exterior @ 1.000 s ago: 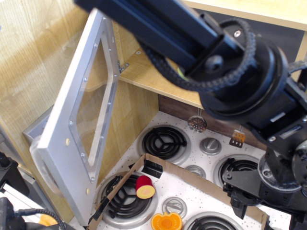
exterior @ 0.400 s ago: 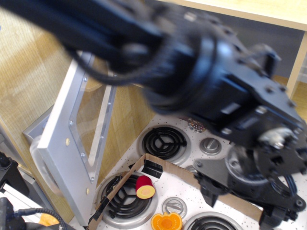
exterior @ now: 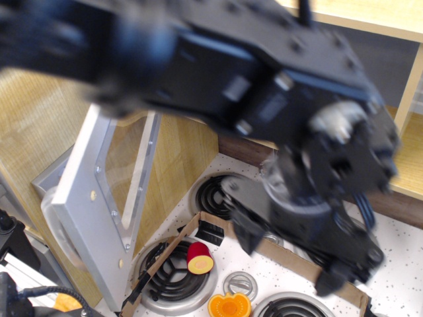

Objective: Close microwave

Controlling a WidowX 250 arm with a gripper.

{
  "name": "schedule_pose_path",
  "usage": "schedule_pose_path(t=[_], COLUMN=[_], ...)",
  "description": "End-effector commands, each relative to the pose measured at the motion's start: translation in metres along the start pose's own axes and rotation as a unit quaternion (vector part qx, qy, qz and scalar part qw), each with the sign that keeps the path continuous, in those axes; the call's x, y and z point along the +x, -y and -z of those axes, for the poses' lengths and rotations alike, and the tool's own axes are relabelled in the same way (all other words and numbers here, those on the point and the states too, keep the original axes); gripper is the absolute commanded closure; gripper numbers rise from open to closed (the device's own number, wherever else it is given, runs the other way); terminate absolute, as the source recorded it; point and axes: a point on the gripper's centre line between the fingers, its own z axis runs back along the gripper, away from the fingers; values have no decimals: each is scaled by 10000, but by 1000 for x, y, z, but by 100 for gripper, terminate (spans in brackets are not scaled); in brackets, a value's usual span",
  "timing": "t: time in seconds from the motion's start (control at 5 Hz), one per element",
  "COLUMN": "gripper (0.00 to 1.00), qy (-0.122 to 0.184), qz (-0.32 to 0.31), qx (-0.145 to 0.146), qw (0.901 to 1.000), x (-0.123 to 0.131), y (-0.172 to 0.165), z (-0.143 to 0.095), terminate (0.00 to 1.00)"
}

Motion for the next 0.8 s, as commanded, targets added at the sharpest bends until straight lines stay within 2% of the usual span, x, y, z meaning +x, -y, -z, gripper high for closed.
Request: schedule_pose_path(t=[0.0, 0.2, 0.4, 0.6], gripper=[0, 0, 0, 0], qy=[138, 0, -111, -248], qz=[582, 819, 967, 1111], qx=[398, 710, 879, 1042], qw=[9974, 9941, 9914, 9880], x=[16, 14, 11, 5], y=[-40, -64, -85, -104], z=[-51, -74, -88, -92], terminate=[0, 0, 0, 0])
